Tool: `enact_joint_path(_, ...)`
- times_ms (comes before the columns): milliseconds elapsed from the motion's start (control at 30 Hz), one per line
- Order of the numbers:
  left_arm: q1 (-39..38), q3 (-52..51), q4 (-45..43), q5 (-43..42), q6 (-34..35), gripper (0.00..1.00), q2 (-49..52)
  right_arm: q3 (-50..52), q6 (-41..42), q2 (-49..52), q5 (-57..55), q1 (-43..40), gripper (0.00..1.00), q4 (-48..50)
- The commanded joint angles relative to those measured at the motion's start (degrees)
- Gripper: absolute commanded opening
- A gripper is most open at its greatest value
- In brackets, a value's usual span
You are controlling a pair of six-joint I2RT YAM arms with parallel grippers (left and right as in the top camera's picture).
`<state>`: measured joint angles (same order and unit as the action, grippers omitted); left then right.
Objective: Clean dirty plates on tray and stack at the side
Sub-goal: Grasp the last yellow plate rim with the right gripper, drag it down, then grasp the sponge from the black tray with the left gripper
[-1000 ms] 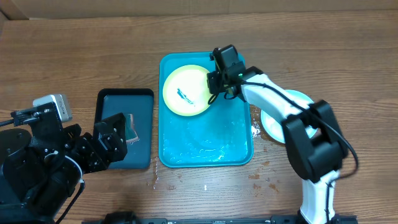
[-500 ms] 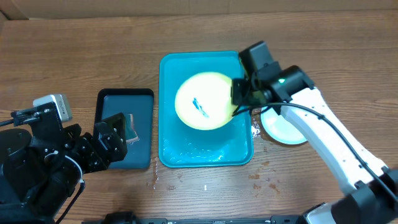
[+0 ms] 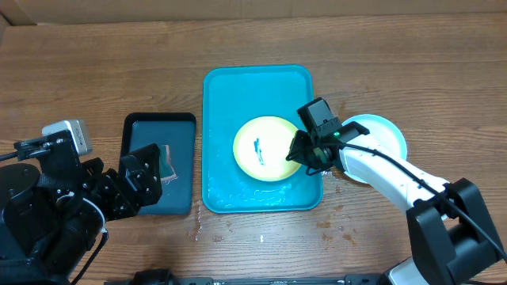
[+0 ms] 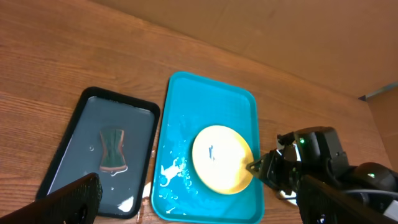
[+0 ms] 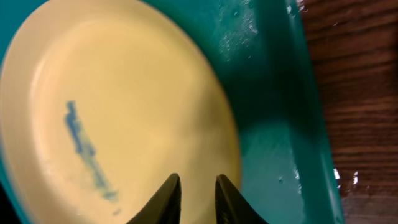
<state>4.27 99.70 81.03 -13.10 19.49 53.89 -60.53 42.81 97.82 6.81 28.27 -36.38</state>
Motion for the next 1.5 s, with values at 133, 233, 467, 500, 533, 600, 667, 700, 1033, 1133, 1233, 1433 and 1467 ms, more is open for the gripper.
enact_joint_path(133, 0.24, 0.52, -0.17, -0.46, -0.22, 1.0, 0.07, -8.48, -18.73, -13.6, 2.93, 0.28, 0.28, -5.9)
enact_joint_path(233, 0.22, 0.52, -0.26, -1.73, 1.64, 1.0, 0.07, -10.23, -22.05, -18.91, 2.95, 0.28, 0.4, -7.43)
enact_joint_path(467, 0.22, -0.7, -0.04, -1.55, -1.88, 1.0, 0.35, -10.32, -23.8, -26.16, 2.93, 0.28, 0.61, -10.91)
enact_joint_path(500, 0.22, -1.75, 0.46, -1.55, -3.3, 1.0, 0.61, -10.32, -23.78, -26.18, 2.93, 0.28, 0.61, -11.52)
enact_joint_path(533, 0.22, -2.95, 1.29, -1.57, -3.74, 1.0, 0.94, -10.32, -23.78, -26.12, 2.95, 0.28, 0.62, -12.15)
enact_joint_path(600, 0.22, -6.82, 3.34, -1.51, -3.74, 1.0, 2.1, -10.32, -23.78, -25.79, 2.93, 0.28, 0.64, -13.38)
enact_joint_path(667, 0.22, -12.24, 4.87, -0.39, -3.56, 0.94, 3.72, -10.29, -23.78, -25.55, 2.93, 0.28, 0.67, -14.51)
enact_joint_path(700, 0.22, -15.96, 4.98, 0.24, -2.93, 0.92, 4.85, -10.29, -23.78, -25.49, 2.91, 0.28, 0.67, -14.99)
enact_joint_path(1033, 0.22, -33.2, -7.13, 11.26, 0.94, 0.79, 23.02, -10.29, -23.8, -25.16, 2.67, 0.28, 0.68, -16.72)
enact_joint_path(1133, 0.22, -33.2, -11.58, 17.33, 4.98, 0.76, 29.14, -10.29, -23.78, -25.11, 2.67, 0.26, 0.68, -16.65)
enact_joint_path(1233, 0.2, -33.24, -17.31, 18.45, 5.35, 0.73, 35.63, -10.29, -23.78, -25.09, 2.67, 0.28, 0.68, -16.68)
enact_joint_path(1433, 0.2, -33.22, -24.26, 18.01, 5.35, 0.51, 47.45, -10.29, -23.78, -25.09, 2.69, 0.28, 0.68, -16.7)
enact_joint_path(1467, 0.2, -33.22, -25.59, 18.01, 5.35, 0.46, 49.22, -10.29, -23.78, -25.09, 2.69, 0.28, 0.66, -16.7)
